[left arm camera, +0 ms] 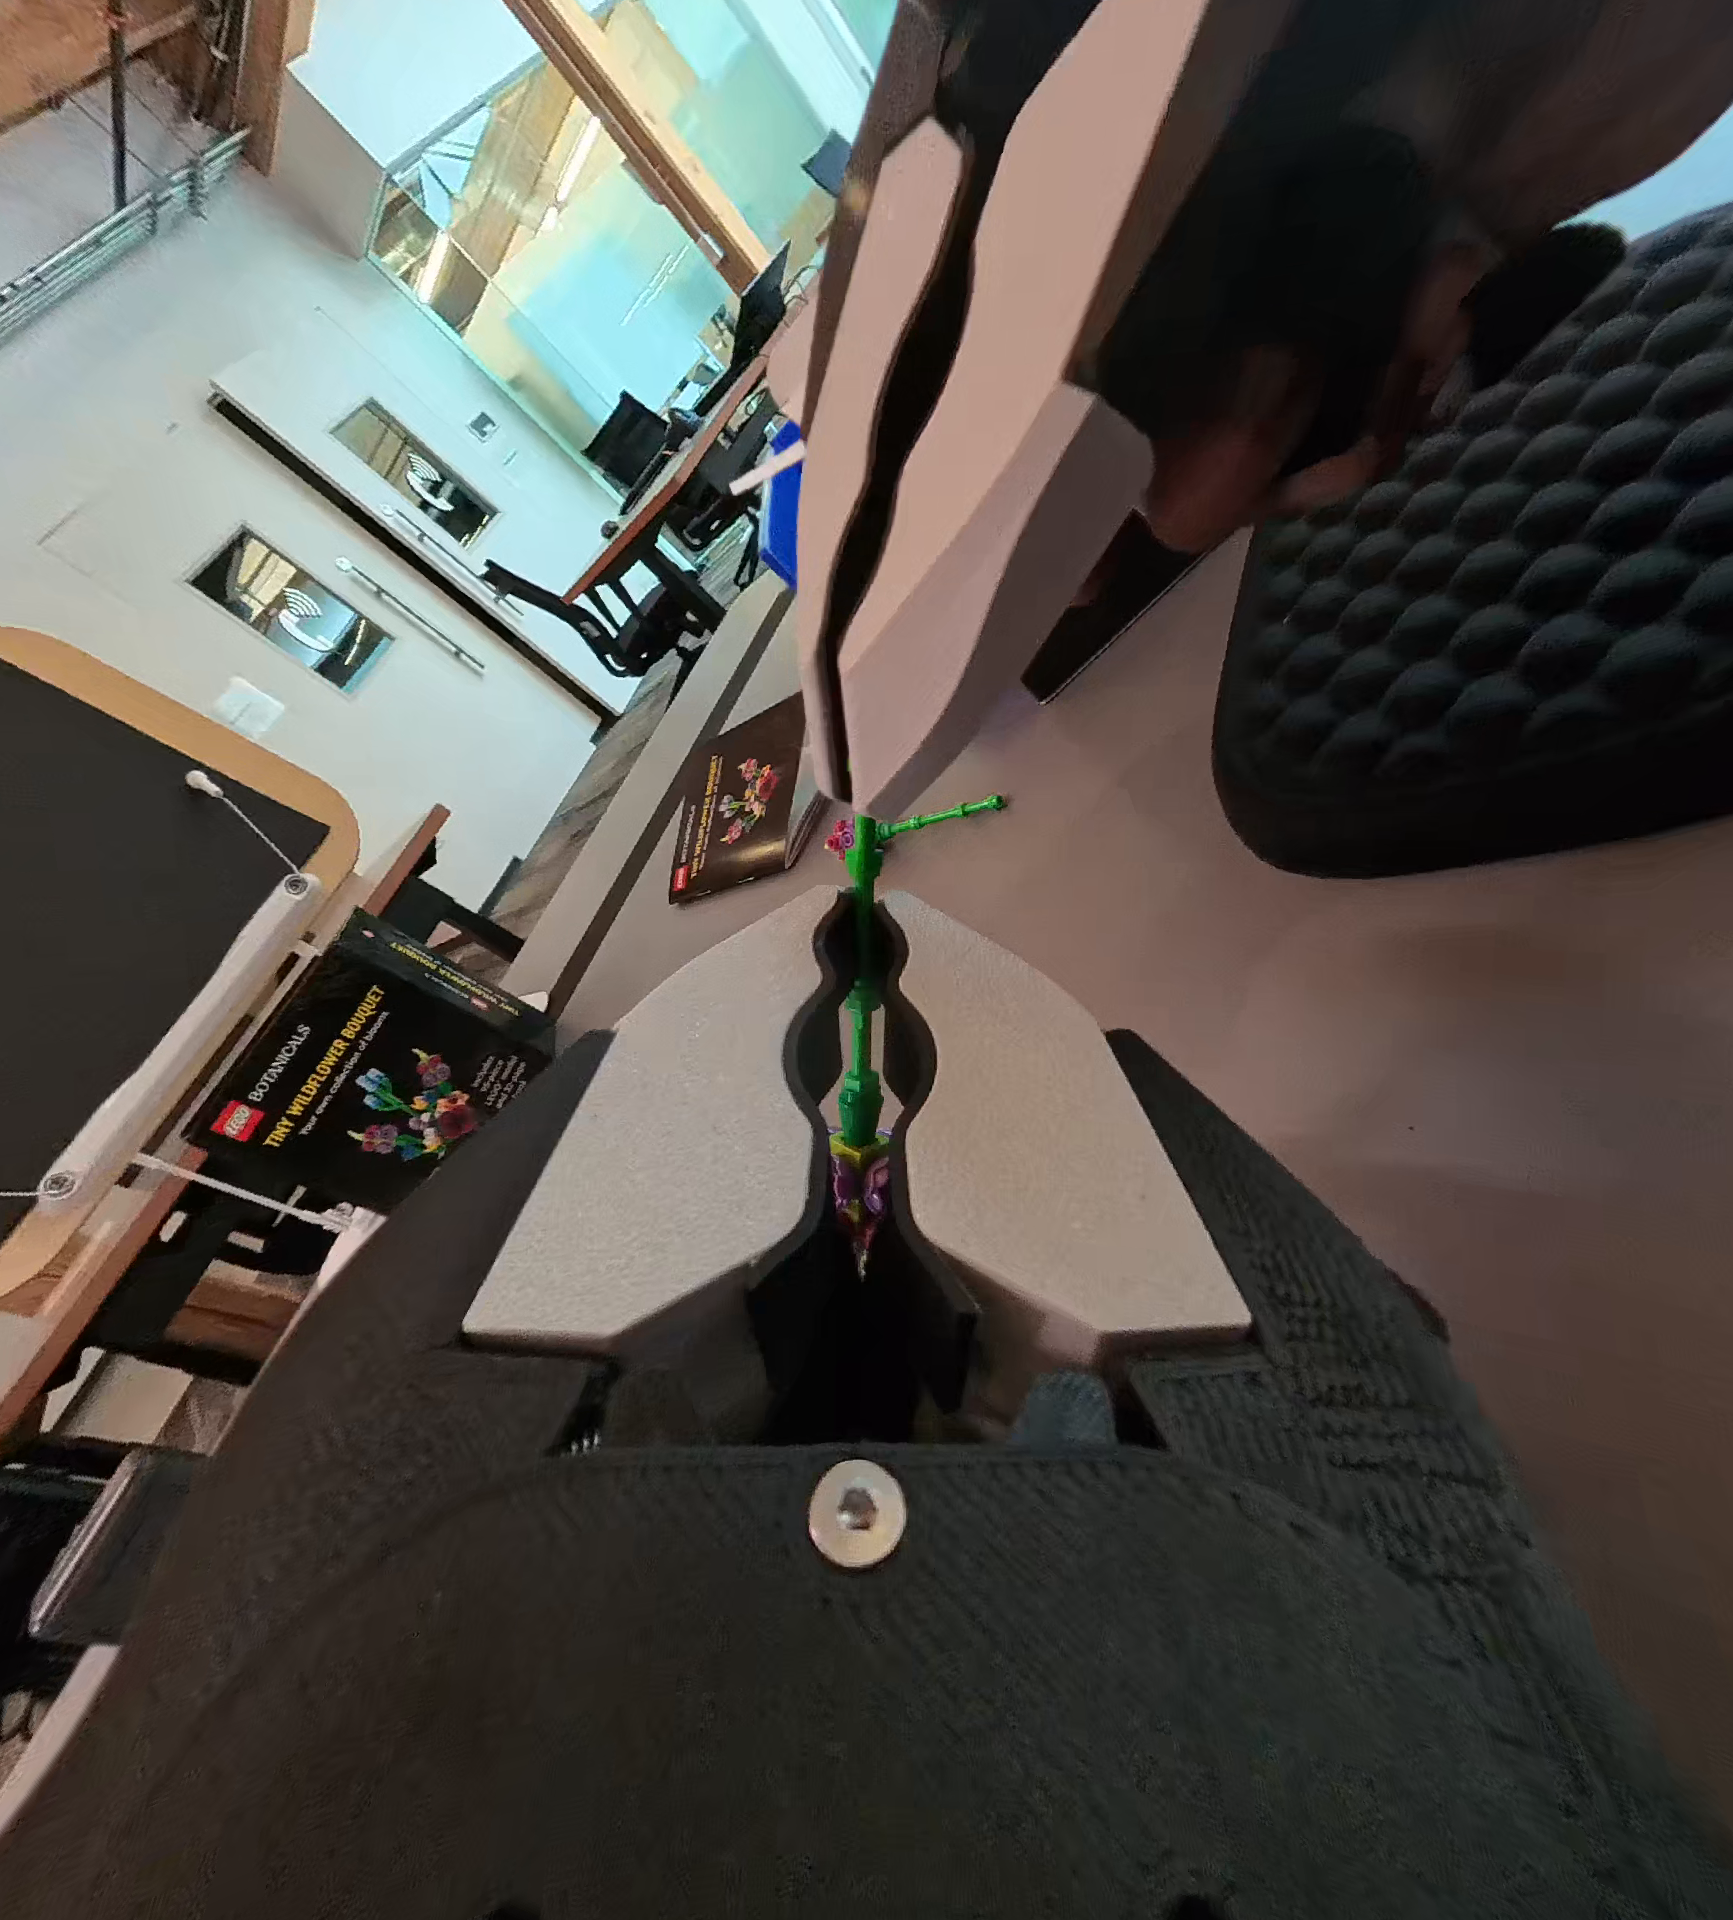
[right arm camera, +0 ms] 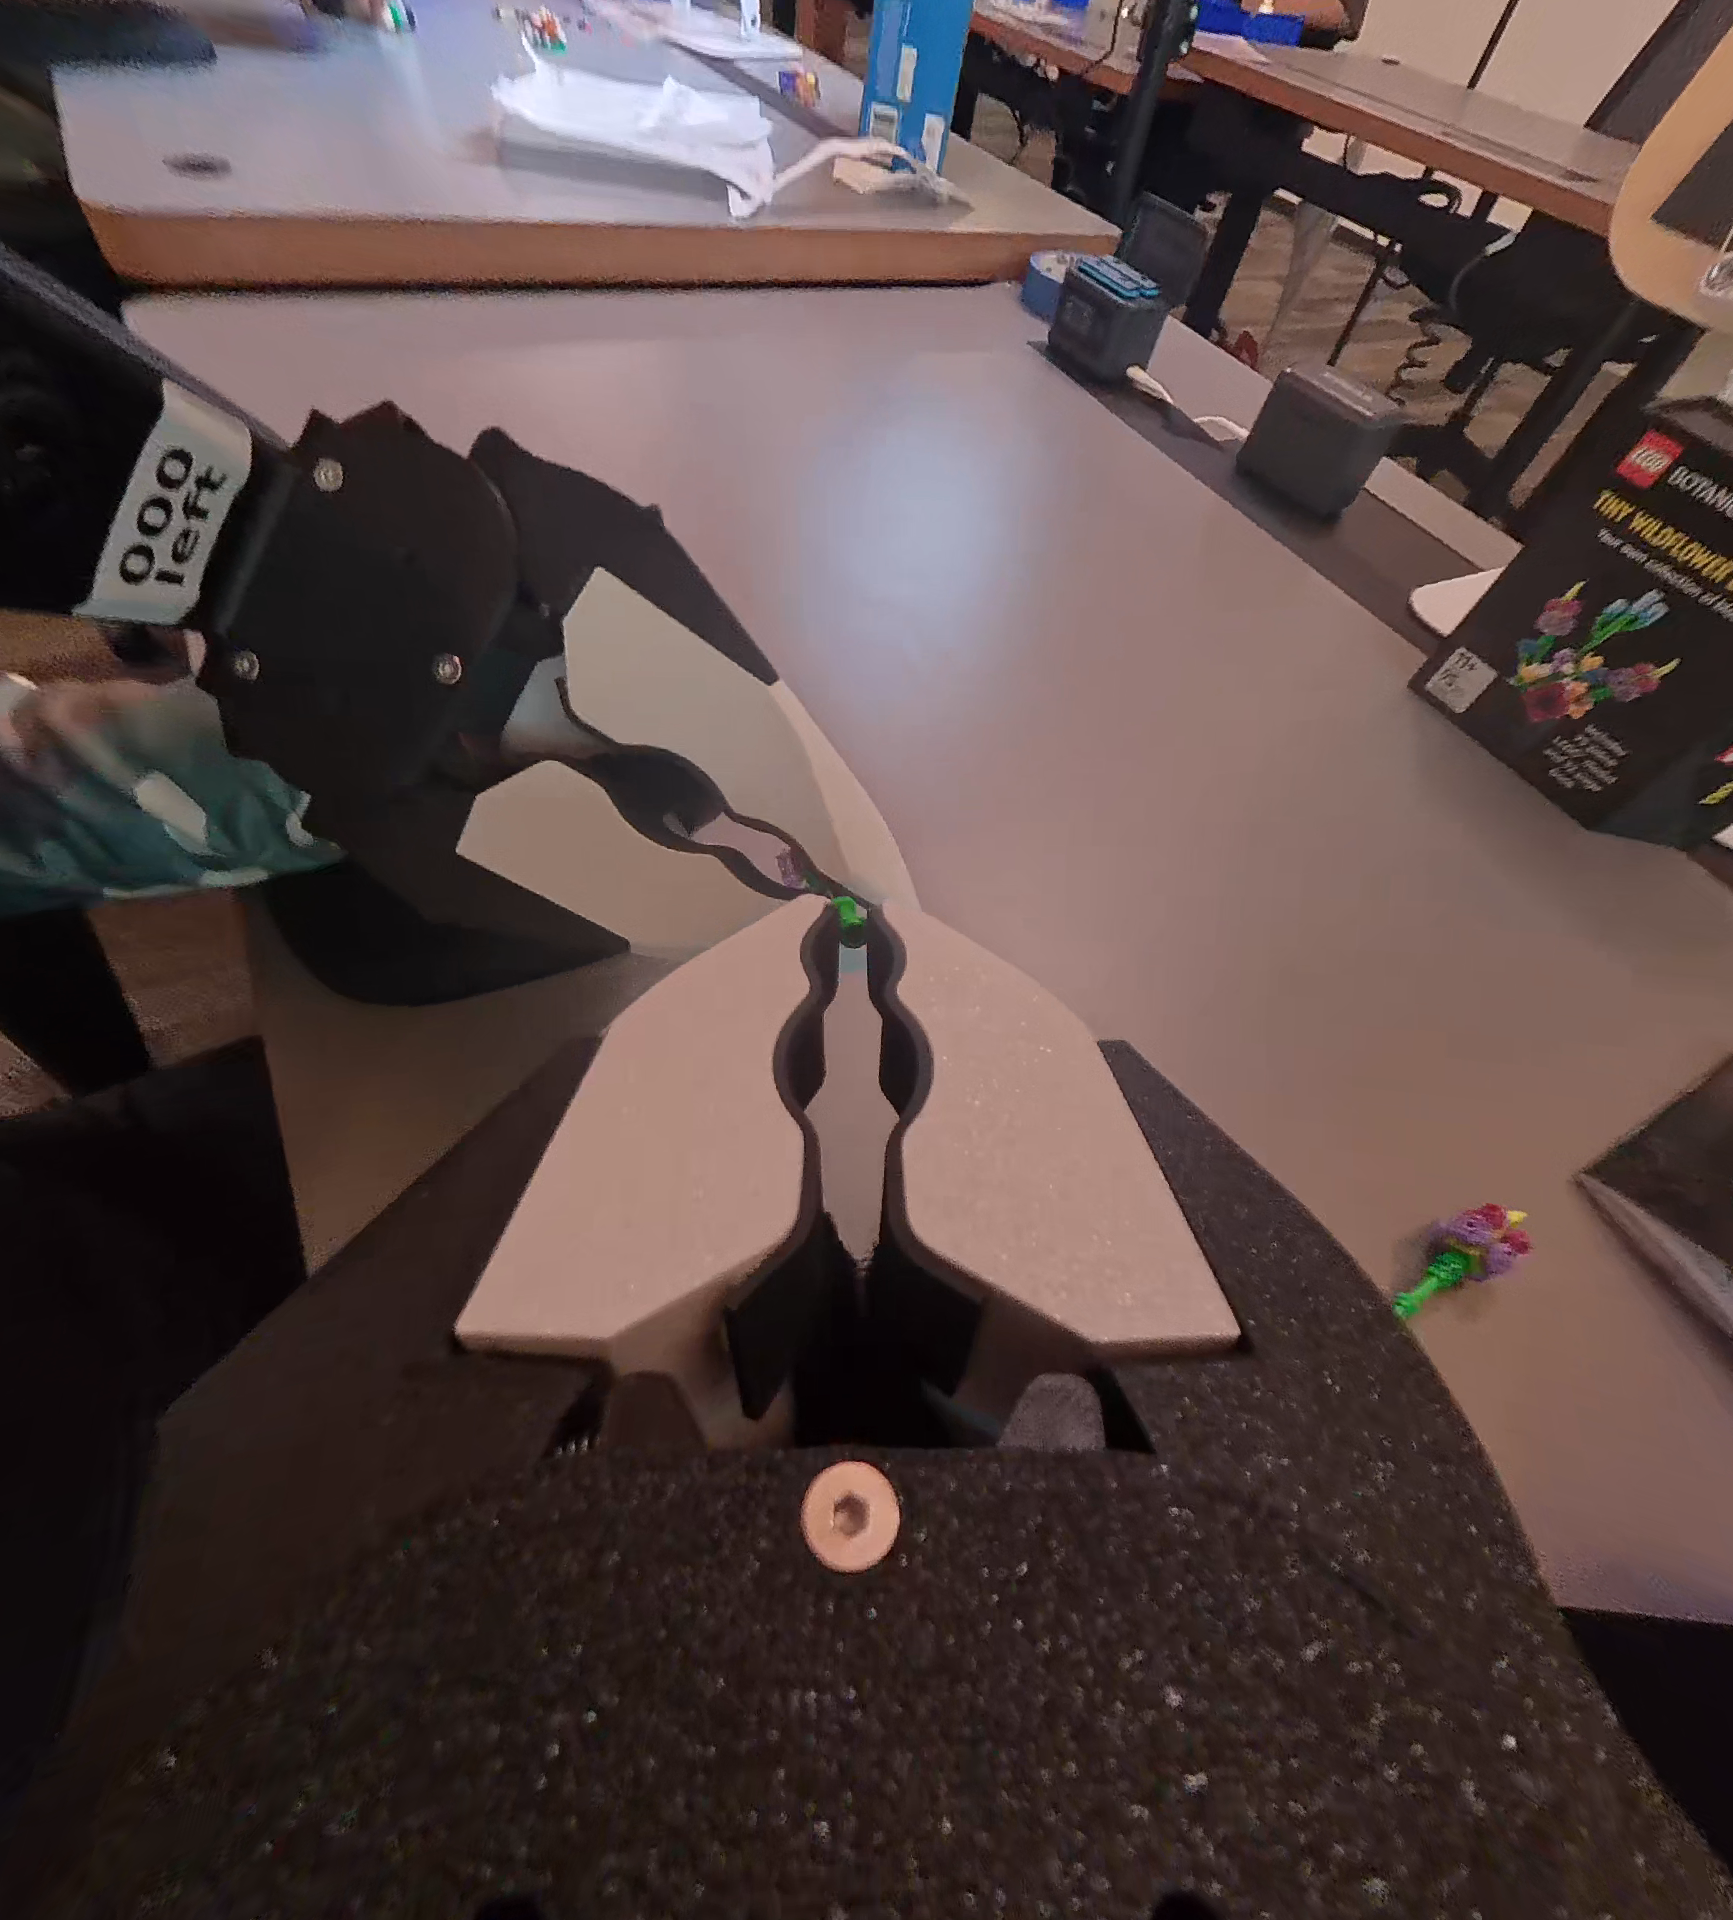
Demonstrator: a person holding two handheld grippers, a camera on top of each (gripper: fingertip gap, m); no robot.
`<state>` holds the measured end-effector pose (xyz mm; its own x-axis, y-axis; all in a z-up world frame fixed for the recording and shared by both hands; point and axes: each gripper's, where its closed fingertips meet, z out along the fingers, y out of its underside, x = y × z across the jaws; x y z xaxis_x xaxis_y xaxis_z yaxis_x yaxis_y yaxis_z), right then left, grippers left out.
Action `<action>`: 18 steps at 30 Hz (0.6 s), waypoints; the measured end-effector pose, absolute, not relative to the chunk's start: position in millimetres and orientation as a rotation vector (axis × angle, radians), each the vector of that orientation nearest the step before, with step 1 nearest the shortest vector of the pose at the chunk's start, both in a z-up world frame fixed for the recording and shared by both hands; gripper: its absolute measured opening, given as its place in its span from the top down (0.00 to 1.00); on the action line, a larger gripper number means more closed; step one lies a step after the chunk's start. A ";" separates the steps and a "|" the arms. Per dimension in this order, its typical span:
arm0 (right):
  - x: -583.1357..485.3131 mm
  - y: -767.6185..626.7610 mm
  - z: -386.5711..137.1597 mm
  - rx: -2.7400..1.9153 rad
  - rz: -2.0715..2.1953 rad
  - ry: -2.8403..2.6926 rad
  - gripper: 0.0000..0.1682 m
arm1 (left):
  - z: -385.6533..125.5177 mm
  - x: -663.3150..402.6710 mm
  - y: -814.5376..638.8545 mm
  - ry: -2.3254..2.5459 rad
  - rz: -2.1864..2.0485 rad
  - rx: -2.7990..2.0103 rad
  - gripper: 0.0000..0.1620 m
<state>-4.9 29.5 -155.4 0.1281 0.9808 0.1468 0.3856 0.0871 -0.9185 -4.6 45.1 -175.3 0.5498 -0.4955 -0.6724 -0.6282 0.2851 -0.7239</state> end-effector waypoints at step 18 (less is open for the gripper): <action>4.4 12.6 -134.4 -1.302 0.615 -1.572 0.97 | -148.0 1.7 31.1 1.057 0.244 -1.138 0.99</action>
